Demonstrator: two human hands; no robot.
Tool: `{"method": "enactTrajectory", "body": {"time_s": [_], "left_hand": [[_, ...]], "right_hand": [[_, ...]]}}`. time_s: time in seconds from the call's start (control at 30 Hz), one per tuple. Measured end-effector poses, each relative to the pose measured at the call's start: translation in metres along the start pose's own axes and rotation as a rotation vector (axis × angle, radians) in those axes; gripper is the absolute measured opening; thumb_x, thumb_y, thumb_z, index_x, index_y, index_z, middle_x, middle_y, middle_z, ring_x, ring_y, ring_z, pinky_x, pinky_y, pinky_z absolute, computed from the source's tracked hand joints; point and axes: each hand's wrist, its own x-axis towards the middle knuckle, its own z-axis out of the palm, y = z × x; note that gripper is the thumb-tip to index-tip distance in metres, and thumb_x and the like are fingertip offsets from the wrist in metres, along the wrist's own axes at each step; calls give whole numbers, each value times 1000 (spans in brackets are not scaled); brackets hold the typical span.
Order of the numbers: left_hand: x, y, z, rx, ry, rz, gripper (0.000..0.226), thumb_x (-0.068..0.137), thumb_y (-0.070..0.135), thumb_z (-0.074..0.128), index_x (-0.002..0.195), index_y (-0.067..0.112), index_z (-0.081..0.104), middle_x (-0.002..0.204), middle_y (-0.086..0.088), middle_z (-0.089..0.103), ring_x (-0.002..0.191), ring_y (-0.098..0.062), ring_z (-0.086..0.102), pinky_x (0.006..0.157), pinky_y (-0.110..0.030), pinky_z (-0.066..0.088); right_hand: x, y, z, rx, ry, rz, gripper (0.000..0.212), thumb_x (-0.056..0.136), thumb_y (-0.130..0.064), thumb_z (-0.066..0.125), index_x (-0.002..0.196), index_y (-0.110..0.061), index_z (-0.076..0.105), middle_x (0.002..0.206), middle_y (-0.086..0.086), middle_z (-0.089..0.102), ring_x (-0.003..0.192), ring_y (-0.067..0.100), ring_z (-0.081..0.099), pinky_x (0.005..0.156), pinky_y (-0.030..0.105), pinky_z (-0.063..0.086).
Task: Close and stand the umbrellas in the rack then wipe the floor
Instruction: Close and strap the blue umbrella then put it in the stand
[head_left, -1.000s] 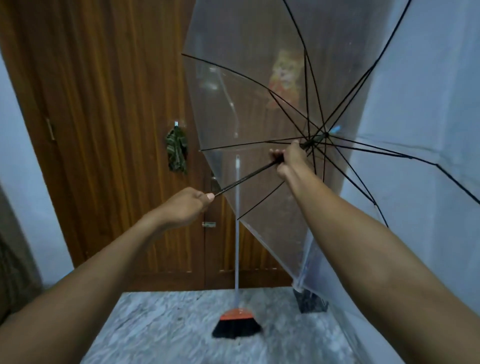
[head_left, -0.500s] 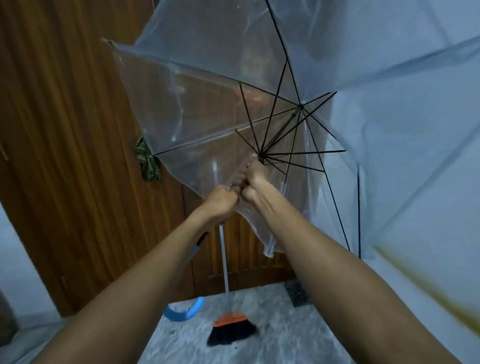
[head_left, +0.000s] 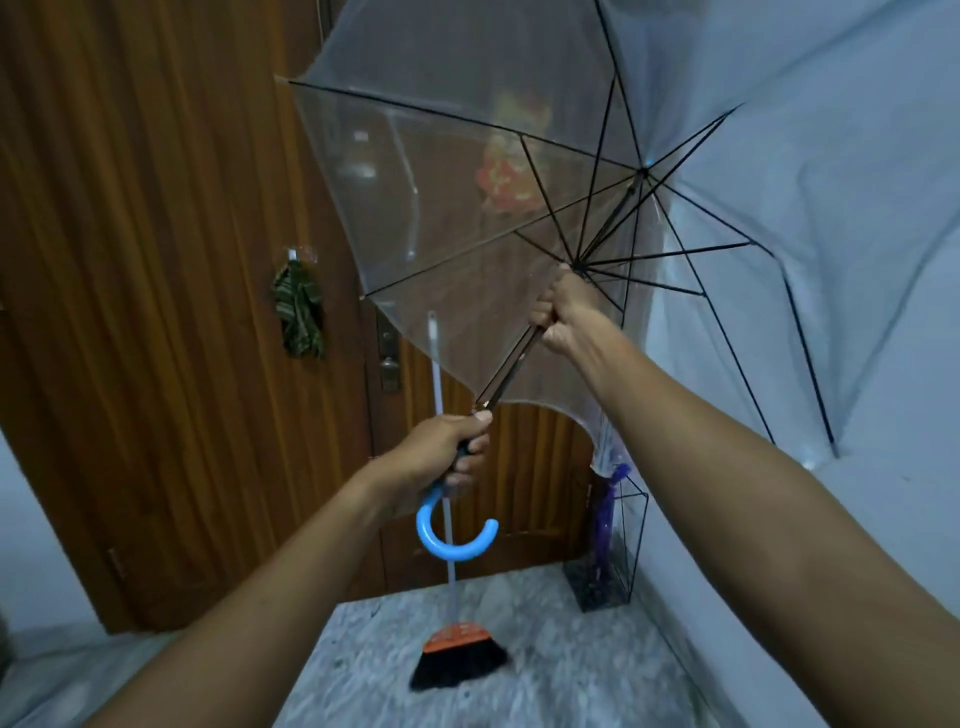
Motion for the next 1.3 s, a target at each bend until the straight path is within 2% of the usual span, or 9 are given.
{"method": "enactTrajectory", "body": {"time_s": [0.07, 0.27, 0.47, 0.67, 0.87, 0.97, 1.1, 1.2, 1.3], "left_hand": [[2, 2, 5, -76, 71, 59, 47, 107, 34, 39, 62, 19, 36, 50, 2, 26, 37, -10, 24, 42, -20, 20], [0, 6, 8, 34, 185, 129, 48, 107, 35, 39, 61, 20, 34, 49, 4, 24, 39, -12, 23, 43, -20, 23], [6, 8, -11, 141, 236, 134, 50, 106, 38, 39, 60, 20, 34, 48, 5, 27, 40, -13, 24, 44, -23, 27], [7, 13, -17, 155, 248, 107, 49, 106, 37, 43, 61, 18, 36, 50, 0, 27, 41, -14, 22, 46, -25, 22], [-6, 17, -11, 141, 185, 115, 43, 105, 38, 46, 70, 12, 51, 54, 0, 32, 39, -12, 28, 42, -23, 26], [-20, 7, -8, 45, 132, 78, 44, 104, 41, 45, 75, 9, 56, 54, -1, 41, 44, -13, 39, 48, -24, 36], [-17, -4, 4, -232, 220, 142, 45, 106, 35, 42, 65, 16, 38, 49, 3, 29, 38, -10, 27, 44, -25, 26], [-10, -5, 11, -181, 342, 184, 47, 105, 37, 42, 62, 19, 36, 49, 4, 27, 41, -11, 24, 47, -28, 22], [-7, -5, 16, -93, 412, 220, 47, 105, 38, 42, 62, 20, 36, 53, 4, 28, 43, -12, 27, 47, -27, 26]], "right_hand": [[3, -2, 9, 9, -22, -4, 37, 110, -26, 31, 74, -24, 39, 35, -8, 20, 26, 6, 14, 31, 13, 12], [3, -2, 21, 13, -114, 28, 46, 110, -28, 30, 65, -22, 33, 37, -9, 20, 27, 6, 13, 29, 14, 12], [-22, 27, 29, 43, -108, 73, 45, 108, -37, 41, 67, -17, 39, 39, -4, 32, 29, 8, 33, 40, 20, 48], [-41, 54, 26, 102, -167, 208, 48, 108, -40, 37, 64, -21, 31, 41, -7, 23, 28, 6, 18, 29, 15, 17], [-43, 50, 26, 79, -43, 113, 24, 110, -23, 30, 94, -22, 48, 37, -9, 23, 28, 4, 17, 28, 17, 16], [-31, 34, 23, 100, -35, 128, 30, 108, -18, 28, 85, -23, 46, 35, -9, 22, 27, 4, 17, 29, 16, 12], [-29, 26, 20, 126, -94, 95, 39, 109, -26, 29, 71, -21, 34, 38, -9, 22, 28, 5, 16, 30, 17, 10], [-30, 26, 23, 74, -100, 56, 40, 110, -31, 33, 71, -21, 36, 40, -8, 28, 28, 6, 23, 29, 17, 22], [-40, 30, 22, -12, -136, 37, 37, 109, -37, 33, 78, -19, 41, 44, -4, 55, 43, 14, 55, 47, 23, 46]]}}
